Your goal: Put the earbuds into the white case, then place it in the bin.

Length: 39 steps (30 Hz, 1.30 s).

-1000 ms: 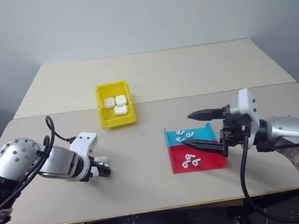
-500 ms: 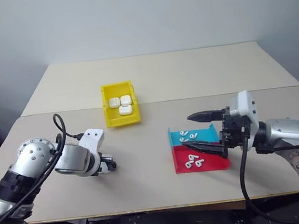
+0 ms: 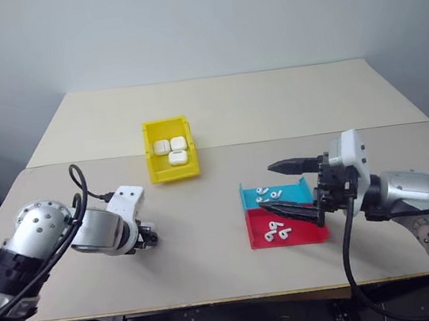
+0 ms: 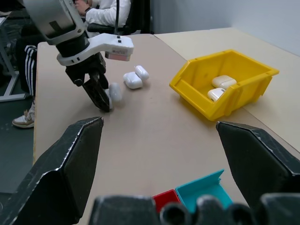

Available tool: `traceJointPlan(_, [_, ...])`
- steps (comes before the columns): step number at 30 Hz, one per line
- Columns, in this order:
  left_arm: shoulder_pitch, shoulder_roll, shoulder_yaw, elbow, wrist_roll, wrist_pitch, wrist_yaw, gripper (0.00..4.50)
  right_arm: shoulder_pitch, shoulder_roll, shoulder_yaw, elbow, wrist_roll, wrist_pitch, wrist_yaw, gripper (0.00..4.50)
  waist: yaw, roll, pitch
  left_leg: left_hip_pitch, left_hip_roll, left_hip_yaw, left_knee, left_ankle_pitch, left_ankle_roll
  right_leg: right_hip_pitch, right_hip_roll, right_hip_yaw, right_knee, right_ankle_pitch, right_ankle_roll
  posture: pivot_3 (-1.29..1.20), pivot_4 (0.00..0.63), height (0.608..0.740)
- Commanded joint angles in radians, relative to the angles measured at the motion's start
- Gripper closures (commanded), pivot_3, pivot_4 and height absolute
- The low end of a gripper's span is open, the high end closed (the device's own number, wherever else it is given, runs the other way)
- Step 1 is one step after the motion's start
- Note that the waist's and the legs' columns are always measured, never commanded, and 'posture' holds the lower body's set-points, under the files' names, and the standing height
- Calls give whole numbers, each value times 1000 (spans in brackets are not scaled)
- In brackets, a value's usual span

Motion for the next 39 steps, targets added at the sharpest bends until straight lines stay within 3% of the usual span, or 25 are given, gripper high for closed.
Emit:
traceJointPlan(1, [21, 75, 119, -157, -7, -94, -15, 1679, -9, 1, -20, -12, 5, -23, -3, 0, -3, 0, 0, -1, 0, 0, 0, 0, 0, 0, 0, 0, 0, 0, 0, 0, 150, 740])
traceJointPlan(3, [43, 106, 202, -216, 10, -123, -109, 1679, -12, -3, -27, -5, 2, -26, -2, 0, -5, 0, 0, -1, 0, 0, 0, 0, 0, -1, 0, 0, 0, 0, 0, 0, 150, 740])
traceJointPlan(6, [124, 49, 327, -338, 281, -255, -266, 1679, -22, -15, -34, 5, 0, -30, 12, 0, -3, 0, 0, -2, 0, 2, 0, 0, 0, -2, 0, 0, -1, 0, 0, 0, 150, 740])
traceJointPlan(9, [238, 0, 345, -444, 693, -502, -590, 1679, -44, -28, -35, 16, -2, -34, 30, 0, -2, 0, 0, -2, -1, 3, -1, 0, -1, -1, 0, -1, -1, 0, 0, 0, 150, 740])
traceJointPlan(14, [321, -257, 400, -360, 859, -834, -1172, 1679, -124, -158, 67, 48, -114, -17, 117, 0, -1, 0, 0, -4, 0, 4, -1, 0, -1, -3, 0, -2, -2, 0, 0, 0, 150, 740])
traceJointPlan(18, [246, -337, 343, -237, 963, -943, -1588, 1679, -246, -231, 227, 53, -201, 92, 132, 0, -5, 0, 0, -5, 0, 3, -1, 0, 0, -5, 0, -3, -2, 0, 0, 0, 150, 740])
traceJointPlan(24, [176, -409, 324, -90, 1026, -1033, -2051, 1679, -394, -254, 413, 51, -307, 171, 195, 0, -18, 0, 0, -9, 0, 4, 0, 0, 0, -8, 0, -2, -1, 0, 0, 0, 150, 740])
traceJointPlan(27, [170, -445, 319, -54, 1089, -1090, -2156, 1679, -439, -264, 488, 57, -362, 175, 239, 0, -19, 0, 0, -13, 0, 4, 2, 0, 0, -14, 0, -1, 1, 0, 0, 0, 150, 740])
traceJointPlan(28, [168, -461, 324, -48, 1095, -1093, -2167, 1679, -445, -268, 509, 55, -385, 162, 254, 182, -18, 0, 0, -14, 0, 4, 2, 0, 0, -14, 0, -1, 1, 0, 0, 0, 150, 740])
traceJointPlan(33, [168, -484, 344, -42, 1115, -1103, -2247, 1679, -476, -272, 593, 51, -464, 174, 304, 1650, -19, 0, 0, -14, 1, 4, 4, -1, 2, -14, 0, -2, 2, 0, 0, 0, 150, 740])
traceJointPlan(39, [199, -497, 349, -77, 1127, -1089, -2269, 1679, -474, -258, 663, 75, -564, 121, 346, 1650, -19, 0, 0, -14, 1, 4, 4, -1, 2, -14, 0, -2, 2, 0, 0, 0, 150, 740])
